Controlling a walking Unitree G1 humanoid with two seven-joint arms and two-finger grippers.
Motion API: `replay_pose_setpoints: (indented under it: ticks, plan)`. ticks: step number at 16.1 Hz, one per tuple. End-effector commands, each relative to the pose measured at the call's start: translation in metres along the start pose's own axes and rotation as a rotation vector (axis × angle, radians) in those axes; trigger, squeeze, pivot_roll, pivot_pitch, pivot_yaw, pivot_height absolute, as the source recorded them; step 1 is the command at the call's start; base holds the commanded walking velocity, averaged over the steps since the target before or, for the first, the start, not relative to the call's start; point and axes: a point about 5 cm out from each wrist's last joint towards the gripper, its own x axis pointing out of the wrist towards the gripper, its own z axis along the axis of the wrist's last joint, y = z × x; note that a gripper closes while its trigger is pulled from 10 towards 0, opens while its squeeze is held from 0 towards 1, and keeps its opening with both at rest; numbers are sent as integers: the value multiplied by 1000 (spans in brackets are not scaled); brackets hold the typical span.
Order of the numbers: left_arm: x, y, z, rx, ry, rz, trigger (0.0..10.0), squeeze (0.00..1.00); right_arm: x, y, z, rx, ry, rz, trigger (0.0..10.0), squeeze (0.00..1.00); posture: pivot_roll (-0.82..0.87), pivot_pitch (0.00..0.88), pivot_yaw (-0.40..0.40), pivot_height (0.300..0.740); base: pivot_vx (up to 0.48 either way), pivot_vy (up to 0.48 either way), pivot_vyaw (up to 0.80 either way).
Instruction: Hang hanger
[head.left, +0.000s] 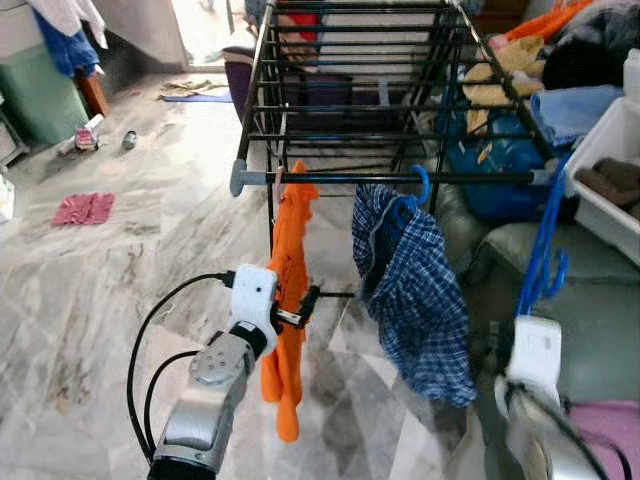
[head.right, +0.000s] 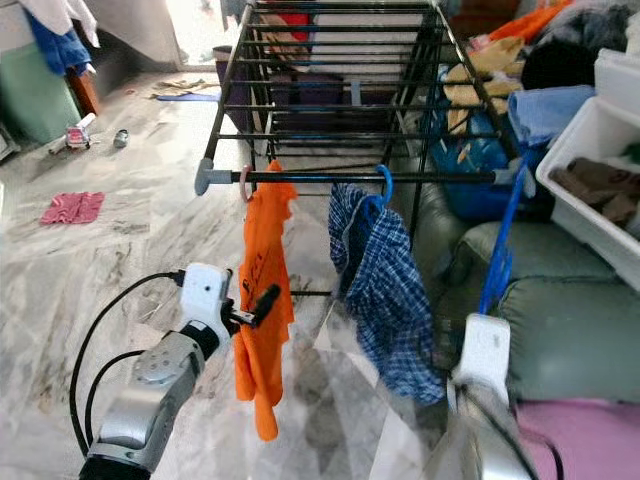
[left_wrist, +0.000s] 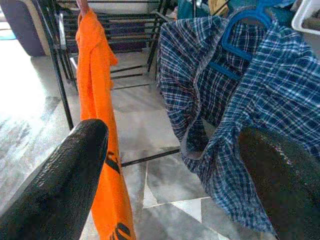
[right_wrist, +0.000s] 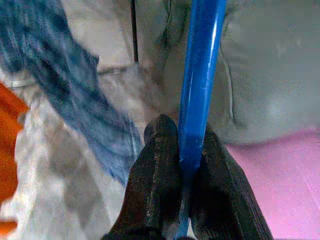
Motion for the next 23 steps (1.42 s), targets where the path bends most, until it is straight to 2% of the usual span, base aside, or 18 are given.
replay_pose_setpoints:
  ticks: [1, 4, 7, 8, 11, 12, 14, 16, 19, 20, 23]
  plan:
    - [-1, 2, 3, 3, -8, 7, 10000, 0, -6, 4, -5, -14, 33, 36, 10000, 0, -40, 79, -14, 740, 0, 0, 0]
    - [1, -1, 3, 5, -6, -2, 10000, 0, -28, -3, -27, -26, 122, 110, 10000, 0, -54, 83, -9, 740, 0, 0, 0]
    - [3, -4, 4, 5, -7, -17, 10000, 0, -30, -13, -31, -37, 169, 123, 10000, 0, -67, 83, 0, 740, 0, 0, 0]
    - [5, -5, 4, 7, -6, -22, 10000, 0, -21, -14, -22, -44, 155, 121, 10000, 0, -66, 82, 8, 740, 0, 0, 0]
    - [8, -6, 5, 15, 2, -31, 10000, 0, 6, 6, 1, -108, 135, 275, 10000, 0, -60, 79, 20, 740, 0, 0, 0]
    - [9, -7, 5, 25, 10, -35, 10000, 0, 30, 12, 26, -183, 97, 330, 10000, 0, -44, 75, 16, 740, 0, 0, 0]
    - [8, -4, 4, 28, 20, -26, 10000, 0, 44, 18, 42, -201, 99, 382, 10000, 0, -39, 70, 10, 740, 0, 0, 0]
    - [7, -4, 2, 32, 23, -13, 10000, 0, 52, 31, 43, -206, 137, 446, 10000, 0, -22, 64, -2, 740, 0, 0, 0]
    - [6, -3, 2, 31, 24, -9, 10000, 0, 53, 46, 42, -217, 147, 507, 10000, 0, -13, 63, -7, 740, 0, 0, 0]
    - [5, -3, 1, 31, 27, -8, 10000, 0, 53, 57, 41, -230, 151, 561, 10000, 0, -11, 63, -8, 740, 0, 0, 0]
    - [4, -4, 2, 30, 26, -16, 10000, 0, 59, 53, 45, -246, 110, 518, 10000, 0, -10, 65, -8, 740, 0, 0, 0]
